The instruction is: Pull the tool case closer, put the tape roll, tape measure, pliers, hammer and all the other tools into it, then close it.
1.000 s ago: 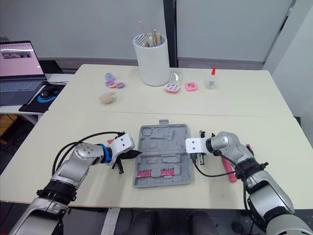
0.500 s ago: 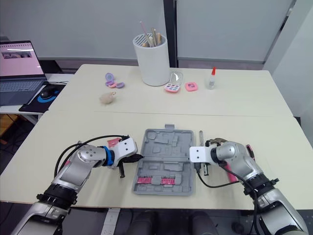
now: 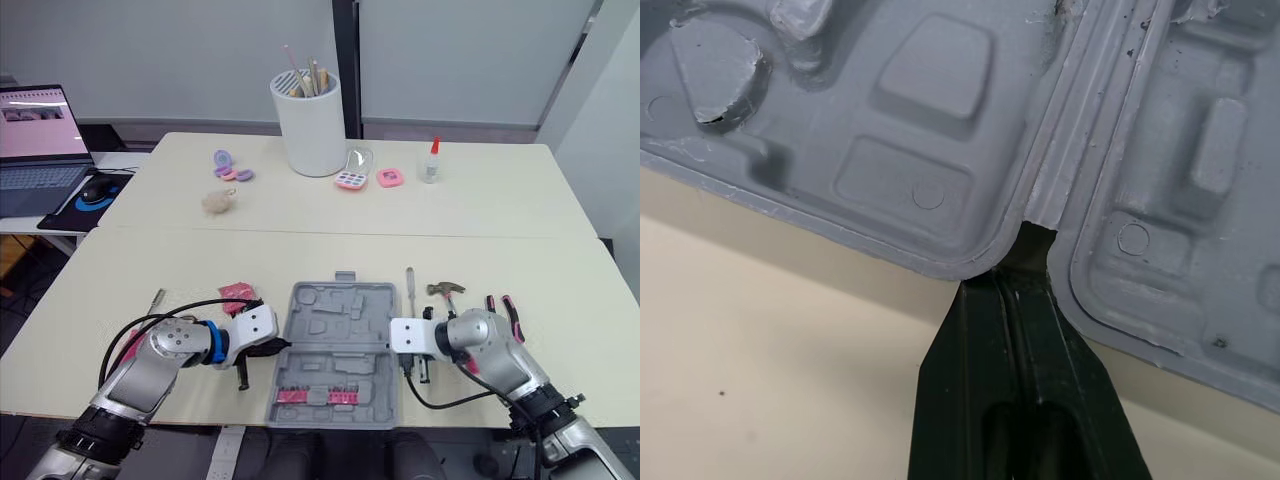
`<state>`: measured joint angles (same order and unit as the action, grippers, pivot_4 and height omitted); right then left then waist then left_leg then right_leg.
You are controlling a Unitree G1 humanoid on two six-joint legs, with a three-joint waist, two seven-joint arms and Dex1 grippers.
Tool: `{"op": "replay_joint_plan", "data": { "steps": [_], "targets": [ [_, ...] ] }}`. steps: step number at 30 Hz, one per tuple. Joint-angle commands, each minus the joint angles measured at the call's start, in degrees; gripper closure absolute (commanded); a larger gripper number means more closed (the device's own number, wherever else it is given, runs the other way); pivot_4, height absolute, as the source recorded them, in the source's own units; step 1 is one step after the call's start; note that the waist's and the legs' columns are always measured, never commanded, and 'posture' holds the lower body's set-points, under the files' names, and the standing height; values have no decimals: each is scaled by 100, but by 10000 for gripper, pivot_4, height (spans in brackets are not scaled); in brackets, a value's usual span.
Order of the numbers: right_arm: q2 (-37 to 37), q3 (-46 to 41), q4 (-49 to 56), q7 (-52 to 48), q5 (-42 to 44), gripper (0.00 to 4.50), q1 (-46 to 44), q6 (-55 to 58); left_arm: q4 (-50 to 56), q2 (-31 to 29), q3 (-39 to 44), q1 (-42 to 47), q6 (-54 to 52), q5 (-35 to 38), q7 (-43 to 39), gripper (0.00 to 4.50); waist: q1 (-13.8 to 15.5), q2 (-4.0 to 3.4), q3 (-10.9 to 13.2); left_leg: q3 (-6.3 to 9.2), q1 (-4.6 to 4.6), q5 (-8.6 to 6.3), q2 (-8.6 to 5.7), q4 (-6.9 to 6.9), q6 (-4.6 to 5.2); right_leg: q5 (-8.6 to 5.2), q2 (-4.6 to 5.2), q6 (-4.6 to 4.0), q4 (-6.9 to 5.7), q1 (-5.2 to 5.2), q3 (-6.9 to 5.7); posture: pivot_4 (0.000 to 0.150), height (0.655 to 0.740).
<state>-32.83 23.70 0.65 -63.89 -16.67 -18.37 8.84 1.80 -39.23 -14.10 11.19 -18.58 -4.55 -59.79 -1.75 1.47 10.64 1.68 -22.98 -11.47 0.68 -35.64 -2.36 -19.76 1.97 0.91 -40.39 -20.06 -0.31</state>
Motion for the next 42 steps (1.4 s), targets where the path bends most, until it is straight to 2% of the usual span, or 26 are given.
{"op": "replay_joint_plan", "data": {
  "steps": [1, 15, 27, 42],
  "targets": [
    [126, 184, 472, -100, 263, 44915, 117, 10, 320, 82, -363, -268, -15, 177, -244, 45000, 1, 0, -1, 0, 0, 0, 0, 0, 0, 0, 0, 0, 1, 0, 0, 1500, 7400],
    [62, 266, 1040, -238, 462, 44915, 587, 484, 692, -147, -374, -719, -150, 199, -288, 45000, 1, 2, -7, 3, 5, 0, 1, 8, 0, -4, 0, 6, 9, 6, -2, 1500, 7400],
    [-130, 269, 1081, -293, 539, 44915, 805, 394, 958, -326, -415, -1055, -204, 214, -327, 45000, 8, 2, -20, 4, 6, -1, 1, 23, 0, -6, 1, 10, 42, 17, -4, 1500, 7400],
    [-144, 243, 780, -129, 482, 44915, 651, 352, 690, -236, -371, -828, -162, 123, -190, 45000, 11, 1, -23, 10, 14, 0, 0, 33, 0, -8, 1, 14, 44, 23, -9, 1500, 7400]
  ]
}}
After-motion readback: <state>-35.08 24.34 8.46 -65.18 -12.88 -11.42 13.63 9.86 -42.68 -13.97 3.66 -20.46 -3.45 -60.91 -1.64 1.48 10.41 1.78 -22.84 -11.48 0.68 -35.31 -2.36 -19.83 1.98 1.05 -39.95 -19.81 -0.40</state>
